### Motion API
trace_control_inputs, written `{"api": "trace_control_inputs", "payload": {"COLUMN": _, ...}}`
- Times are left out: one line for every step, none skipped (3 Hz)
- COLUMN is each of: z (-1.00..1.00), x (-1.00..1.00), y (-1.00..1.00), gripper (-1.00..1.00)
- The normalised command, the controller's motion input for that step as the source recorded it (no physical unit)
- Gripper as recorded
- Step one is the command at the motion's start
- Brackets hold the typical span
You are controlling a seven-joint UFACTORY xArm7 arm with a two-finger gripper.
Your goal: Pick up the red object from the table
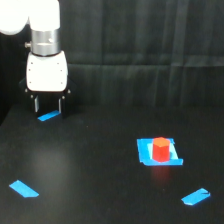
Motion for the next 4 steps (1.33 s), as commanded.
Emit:
{"api": "trace_control_inputs", "payload": {"z": -0.32, "x": 0.49, "y": -0.03, "gripper": 0.87}}
{"api": "trace_control_inputs", "payload": {"z": -0.39, "x": 0.57, "y": -0.07, "gripper": 0.89}}
{"api": "trace_control_inputs", "payload": {"z": -0.16, "x": 0.83, "y": -0.34, "gripper": 0.96}}
{"api": "trace_control_inputs", "payload": {"z": 0.14, "x": 0.9, "y": -0.54, "gripper": 1.0}}
